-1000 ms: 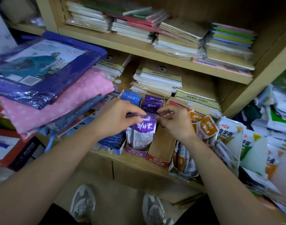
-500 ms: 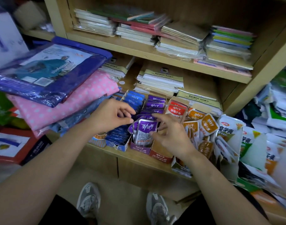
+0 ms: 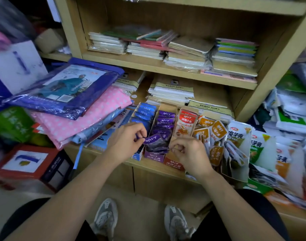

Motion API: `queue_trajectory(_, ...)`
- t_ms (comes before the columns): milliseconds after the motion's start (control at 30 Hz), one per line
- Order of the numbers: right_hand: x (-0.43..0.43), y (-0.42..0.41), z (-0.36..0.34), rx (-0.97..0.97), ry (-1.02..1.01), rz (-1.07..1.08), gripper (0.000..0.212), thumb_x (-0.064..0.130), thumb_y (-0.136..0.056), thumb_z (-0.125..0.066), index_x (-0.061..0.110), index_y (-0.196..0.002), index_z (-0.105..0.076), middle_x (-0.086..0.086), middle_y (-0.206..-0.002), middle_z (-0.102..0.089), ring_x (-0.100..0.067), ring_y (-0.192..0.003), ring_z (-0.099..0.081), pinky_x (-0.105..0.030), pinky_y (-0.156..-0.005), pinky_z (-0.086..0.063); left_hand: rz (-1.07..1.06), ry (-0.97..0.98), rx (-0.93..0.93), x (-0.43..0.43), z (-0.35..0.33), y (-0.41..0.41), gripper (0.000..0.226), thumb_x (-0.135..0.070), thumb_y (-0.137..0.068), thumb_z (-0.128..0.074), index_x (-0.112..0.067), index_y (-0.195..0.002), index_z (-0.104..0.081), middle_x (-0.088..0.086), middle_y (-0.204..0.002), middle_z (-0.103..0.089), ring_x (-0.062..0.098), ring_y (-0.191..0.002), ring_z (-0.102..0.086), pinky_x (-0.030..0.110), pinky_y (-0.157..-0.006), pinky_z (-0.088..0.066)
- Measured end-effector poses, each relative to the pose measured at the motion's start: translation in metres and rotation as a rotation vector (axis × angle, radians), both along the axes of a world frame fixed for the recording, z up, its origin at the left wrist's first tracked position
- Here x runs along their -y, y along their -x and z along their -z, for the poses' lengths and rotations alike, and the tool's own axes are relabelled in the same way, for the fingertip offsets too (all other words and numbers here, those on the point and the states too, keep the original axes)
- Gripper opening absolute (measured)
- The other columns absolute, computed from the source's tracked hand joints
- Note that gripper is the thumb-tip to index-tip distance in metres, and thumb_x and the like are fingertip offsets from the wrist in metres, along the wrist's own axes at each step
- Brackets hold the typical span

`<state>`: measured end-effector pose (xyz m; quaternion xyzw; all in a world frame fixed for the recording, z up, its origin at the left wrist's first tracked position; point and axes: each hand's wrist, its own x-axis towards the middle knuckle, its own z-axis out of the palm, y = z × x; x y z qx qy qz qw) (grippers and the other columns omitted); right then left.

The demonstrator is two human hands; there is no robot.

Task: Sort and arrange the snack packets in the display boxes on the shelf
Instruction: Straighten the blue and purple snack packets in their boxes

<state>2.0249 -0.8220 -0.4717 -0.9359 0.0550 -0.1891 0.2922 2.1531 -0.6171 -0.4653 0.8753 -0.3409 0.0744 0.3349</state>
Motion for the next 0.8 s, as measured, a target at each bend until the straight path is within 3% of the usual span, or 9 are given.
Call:
queue_trajectory(100,-0.004,0.001,0.004,-0.031,-0.158,0.052,0.02,0.01,-0.089,-0.071,0.027,-0.098,-0.075,0.012,-0.087,-0.069,-0.003,-0.078,-0.063,-0.023,-0.069,-0.056,-0.016,0.03,0.051,0.002,0.008,0.011,0.024,-0.01,-0.083,-0.075,-0.03,-0.09,-0.064,-0.016,-0.092,-0.06,-0.002,-0.072,-0.057,0.034,-0.062,-0.053)
queue_trajectory(233,-0.019,0.0,0.004,-0.202,-0.646,-0.001,0.024,0.011,-0.096,-0.061,0.033,-0.1,-0.072,-0.004,-0.088,-0.075,-0.018,-0.073,-0.073,-0.039,-0.072,-0.063,0.004,0.093,0.053,0.008,0.013,0.005,0.019,-0.011,-0.088,-0.073,-0.025,-0.101,-0.071,-0.015,-0.093,-0.066,-0.006,-0.072,-0.058,0.031,-0.067,-0.054)
queue_trajectory(333,-0.02,0.0,0.005,-0.203,-0.582,-0.038,0.016,0.016,-0.093,-0.066,0.027,-0.099,-0.076,0.005,-0.089,-0.075,-0.01,-0.083,-0.071,-0.029,-0.078,-0.06,0.012,0.076,0.038,0.013,0.013,-0.003,0.013,-0.015,-0.092,-0.07,-0.023,-0.1,-0.076,-0.013,-0.09,-0.074,0.005,-0.075,-0.066,0.034,-0.07,-0.057)
queue_trajectory(567,-0.012,-0.007,0.004,-0.032,-0.54,0.146,0.008,0.029,-0.09,-0.074,0.03,-0.082,-0.072,0.015,-0.085,-0.072,0.0,-0.085,-0.067,-0.014,-0.061,-0.05,-0.053,0.067,-0.035,0.033,0.011,-0.027,0.013,-0.022,-0.099,-0.061,-0.023,-0.106,-0.073,-0.008,-0.098,-0.076,0.014,-0.095,-0.07,0.042,-0.074,-0.057)
queue_trajectory(667,-0.002,-0.011,0.006,-0.035,-0.517,0.238,0.01,0.024,-0.09,-0.073,0.031,-0.083,-0.069,0.02,-0.093,-0.068,-0.003,-0.093,-0.065,-0.028,-0.073,-0.059,-0.071,0.057,-0.07,0.04,0.008,-0.034,0.012,-0.023,-0.1,-0.059,-0.023,-0.104,-0.07,-0.006,-0.101,-0.075,0.015,-0.1,-0.069,0.045,-0.072,-0.058)
queue_trajectory(733,0.003,-0.012,0.006,-0.067,-0.554,0.258,0.004,0.025,-0.091,-0.072,0.026,-0.094,-0.071,0.018,-0.102,-0.066,-0.007,-0.099,-0.064,-0.036,-0.077,-0.062,-0.056,0.054,-0.131,0.043,0.006,-0.037,0.01,-0.023,-0.099,-0.059,-0.024,-0.102,-0.069,-0.007,-0.102,-0.074,0.014,-0.101,-0.068,0.044,-0.073,-0.058)
queue_trajectory(800,0.004,-0.012,0.007,-0.112,-0.609,0.27,0.016,0.029,-0.091,-0.072,0.025,-0.106,-0.07,0.015,-0.108,-0.066,-0.009,-0.103,-0.065,-0.037,-0.077,-0.063,0.002,0.091,-0.225,0.043,0.0,-0.035,0.01,-0.02,-0.095,-0.064,-0.028,-0.094,-0.07,-0.013,-0.097,-0.074,0.007,-0.094,-0.068,0.04,-0.078,-0.058)
